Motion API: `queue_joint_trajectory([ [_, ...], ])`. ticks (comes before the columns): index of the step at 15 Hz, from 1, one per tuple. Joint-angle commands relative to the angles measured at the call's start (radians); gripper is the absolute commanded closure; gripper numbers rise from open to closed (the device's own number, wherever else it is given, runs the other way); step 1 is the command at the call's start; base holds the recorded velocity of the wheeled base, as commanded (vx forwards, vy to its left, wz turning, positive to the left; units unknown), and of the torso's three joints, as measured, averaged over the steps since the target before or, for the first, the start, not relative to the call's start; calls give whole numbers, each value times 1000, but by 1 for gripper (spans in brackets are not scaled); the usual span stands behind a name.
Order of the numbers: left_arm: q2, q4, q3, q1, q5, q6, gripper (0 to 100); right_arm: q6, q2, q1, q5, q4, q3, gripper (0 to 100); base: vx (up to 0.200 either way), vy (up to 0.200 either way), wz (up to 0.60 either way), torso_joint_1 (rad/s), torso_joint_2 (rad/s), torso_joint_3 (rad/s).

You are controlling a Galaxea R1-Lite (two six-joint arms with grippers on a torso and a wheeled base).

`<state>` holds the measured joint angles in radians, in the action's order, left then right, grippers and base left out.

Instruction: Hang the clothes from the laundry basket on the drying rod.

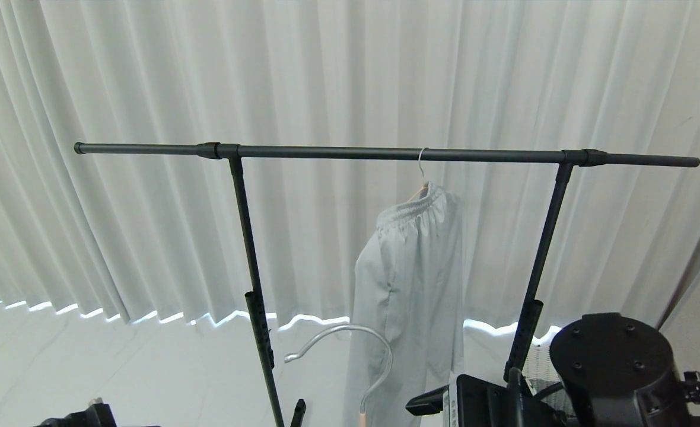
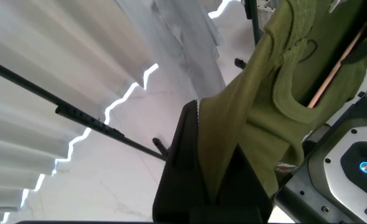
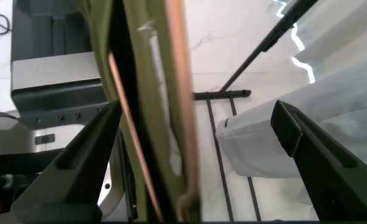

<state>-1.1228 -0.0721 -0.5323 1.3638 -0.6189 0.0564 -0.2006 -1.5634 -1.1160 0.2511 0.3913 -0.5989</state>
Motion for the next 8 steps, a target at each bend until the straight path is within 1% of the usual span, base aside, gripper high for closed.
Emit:
queue_joint_trajectory([
  [1, 1, 6, -1, 0, -1, 0, 100, 0, 0, -7, 1, 0, 1, 0, 0, 0, 0, 0, 0, 0],
  [3, 1, 25, 0, 0, -1, -1, 100, 0, 0, -8, -1, 0, 1, 0, 0, 0, 0, 0, 0, 0],
  [4, 1, 26, -1, -3, -1, -18, 100, 0, 2, -8, -1, 0, 1, 0, 0, 0, 0, 0, 0, 0],
  [5, 6, 28, -1, -6, -2, -36, 100, 0, 2, -8, 1, 0, 1, 100, 0, 0, 0, 0, 0, 0],
  [8, 12, 28, 2, -6, -2, -43, 100, 0, 2, -7, -4, 1, 1, 100, 0, 0, 0, 0, 0, 0],
])
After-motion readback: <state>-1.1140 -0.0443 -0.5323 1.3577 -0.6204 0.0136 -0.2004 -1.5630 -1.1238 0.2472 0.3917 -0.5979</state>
